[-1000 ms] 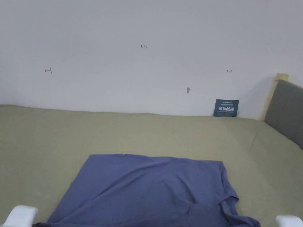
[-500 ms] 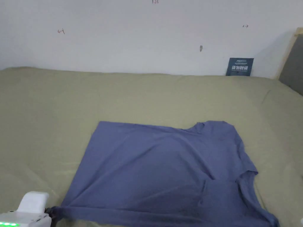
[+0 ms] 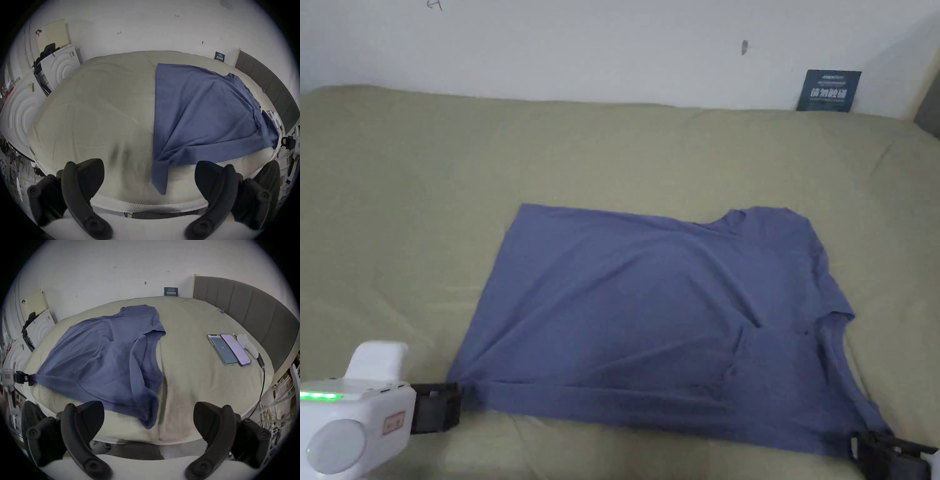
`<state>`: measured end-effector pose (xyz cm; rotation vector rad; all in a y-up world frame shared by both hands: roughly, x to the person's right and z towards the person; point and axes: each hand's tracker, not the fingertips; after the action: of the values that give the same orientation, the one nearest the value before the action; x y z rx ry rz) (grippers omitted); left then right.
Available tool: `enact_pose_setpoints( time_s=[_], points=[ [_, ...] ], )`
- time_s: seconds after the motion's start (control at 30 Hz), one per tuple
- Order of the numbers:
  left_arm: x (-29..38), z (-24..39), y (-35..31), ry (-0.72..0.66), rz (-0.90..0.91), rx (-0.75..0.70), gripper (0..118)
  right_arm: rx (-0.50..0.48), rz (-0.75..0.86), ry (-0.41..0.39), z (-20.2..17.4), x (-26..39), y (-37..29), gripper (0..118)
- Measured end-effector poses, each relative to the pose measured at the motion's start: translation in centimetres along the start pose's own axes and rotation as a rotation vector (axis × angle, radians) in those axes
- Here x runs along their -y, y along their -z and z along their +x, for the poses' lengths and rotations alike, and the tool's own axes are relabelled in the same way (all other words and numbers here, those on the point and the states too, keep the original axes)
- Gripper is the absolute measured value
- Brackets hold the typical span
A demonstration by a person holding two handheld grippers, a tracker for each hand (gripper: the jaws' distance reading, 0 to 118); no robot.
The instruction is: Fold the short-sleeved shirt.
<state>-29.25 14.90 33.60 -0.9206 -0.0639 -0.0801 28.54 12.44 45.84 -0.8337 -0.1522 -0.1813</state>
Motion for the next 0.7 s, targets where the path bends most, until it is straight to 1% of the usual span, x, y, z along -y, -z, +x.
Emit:
enact_pose_setpoints(
  time_s=[0.03, 0.07, 0.1, 0.13, 0.17, 0.2, 0.27, 0.33, 0.37, 0.4, 0.43, 0.47, 0.53, 0.6, 0.63, 0.67, 0.7],
  points=[
    [0.0, -0.1, -0.4, -0.001, -0.002, 0.002, 76, 0.005, -0.014, 0.002, -0.3, -0.3, 0.0, 77],
    [0.0, -0.4, -1.0, -0.002, 0.006, 0.011, 26, 0.007, -0.016, -0.004, -0.5, -0.4, -0.3, 37],
    [0.2, -0.4, -1.4, -0.005, 0.012, 0.016, 0, 0.01, 0.007, -0.019, -0.6, -0.2, -0.9, 37],
    [0.4, -0.6, -1.3, -0.011, 0.014, 0.015, 0, 0.034, 0.025, -0.033, -0.8, -0.2, -1.1, 22],
    [0.6, -0.8, -1.6, -0.019, 0.025, 0.015, 0, 0.065, 0.037, -0.023, -1.3, 0.1, -1.4, 7],
    [0.5, -1.1, -1.6, -0.018, -0.002, 0.055, 0, 0.047, 0.04, -0.03, -1.2, -0.3, -1.8, 0],
    [0.9, -0.9, -1.8, -0.033, 0.004, 0.066, 0, 0.035, 0.028, -0.014, -1.0, -0.8, -2.0, 0],
    [0.8, -1.0, -1.5, -0.026, -0.006, 0.076, 0, 0.057, 0.032, -0.027, -1.4, 0.0, -1.5, 0],
    [0.9, -0.9, -1.2, -0.023, -0.005, 0.072, 8, 0.058, 0.03, -0.027, -1.3, 0.0, -1.4, 0],
    [0.8, -0.9, -1.0, -0.016, -0.011, 0.068, 36, 0.056, 0.028, -0.022, -1.3, -0.1, -1.4, 0],
    [0.6, -1.1, -0.6, -0.008, -0.034, 0.074, 95, 0.052, 0.025, -0.016, -1.2, 0.0, -1.3, 0],
    [0.6, -1.1, 0.0, -0.006, -0.08, 0.091, 118, 0.053, 0.024, -0.016, -1.2, 0.0, -1.3, 0],
    [0.5, -0.6, 0.5, 0.009, -0.05, 0.061, 118, 0.062, 0.022, -0.024, -1.2, 0.0, -1.3, 0],
    [0.0, -0.6, 1.9, 0.046, -0.08, 0.048, 117, 0.063, 0.018, -0.026, -0.8, 0.2, -1.0, 0],
    [-0.1, -0.4, 2.5, 0.049, -0.09, 0.048, 115, 0.063, 0.014, -0.028, -0.7, 0.2, -0.8, 0],
    [-0.2, -0.4, 3.1, 0.048, -0.105, 0.044, 109, 0.068, 0.01, -0.034, -0.7, 0.2, -0.7, 0],
    [-0.4, -0.5, 3.5, 0.045, -0.118, 0.046, 89, 0.074, 0.009, -0.036, -0.6, 0.3, -0.6, 0]
  ],
)
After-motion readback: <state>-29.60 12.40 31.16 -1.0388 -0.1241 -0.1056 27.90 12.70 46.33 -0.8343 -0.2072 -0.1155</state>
